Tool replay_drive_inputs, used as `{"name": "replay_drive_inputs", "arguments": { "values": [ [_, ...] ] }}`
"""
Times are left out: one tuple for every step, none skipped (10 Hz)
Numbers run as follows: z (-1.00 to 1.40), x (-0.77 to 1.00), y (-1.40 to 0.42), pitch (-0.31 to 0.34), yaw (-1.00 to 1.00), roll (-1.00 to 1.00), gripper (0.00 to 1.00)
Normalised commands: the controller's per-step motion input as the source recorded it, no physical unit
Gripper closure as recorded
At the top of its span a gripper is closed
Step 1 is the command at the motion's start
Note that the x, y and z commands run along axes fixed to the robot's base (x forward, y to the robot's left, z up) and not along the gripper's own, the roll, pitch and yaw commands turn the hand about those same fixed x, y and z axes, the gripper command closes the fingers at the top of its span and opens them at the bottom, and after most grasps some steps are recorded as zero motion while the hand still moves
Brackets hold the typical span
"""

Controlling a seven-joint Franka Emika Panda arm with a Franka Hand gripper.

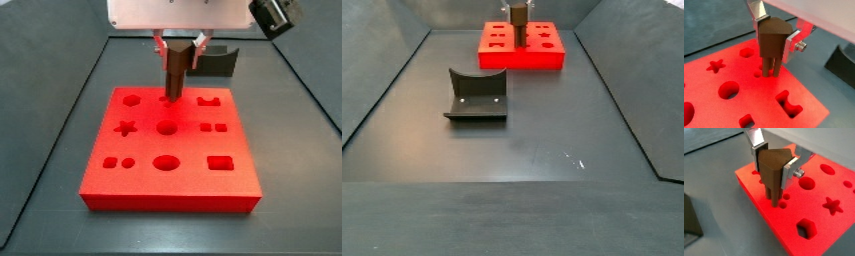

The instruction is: Insert the 3 prong object.

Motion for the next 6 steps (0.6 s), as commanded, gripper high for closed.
{"name": "replay_drive_inputs", "arguments": {
  "values": [
    [-0.01,-0.13,-0.07,-0.086,0.55,-0.10,1.00],
    [0.00,-0.08,-0.25,-0.054,0.31,0.00,1.00],
    [0.00,0.00,-0.35,0.000,0.08,0.11,1.00],
    [-0.02,0.01,-0.31,0.000,-0.03,0.20,1.00],
    [-0.05,0.00,-0.14,0.003,-0.17,0.24,1.00],
    [-0.15,0.00,0.00,0.009,-0.24,0.20,1.00]
  ]
}}
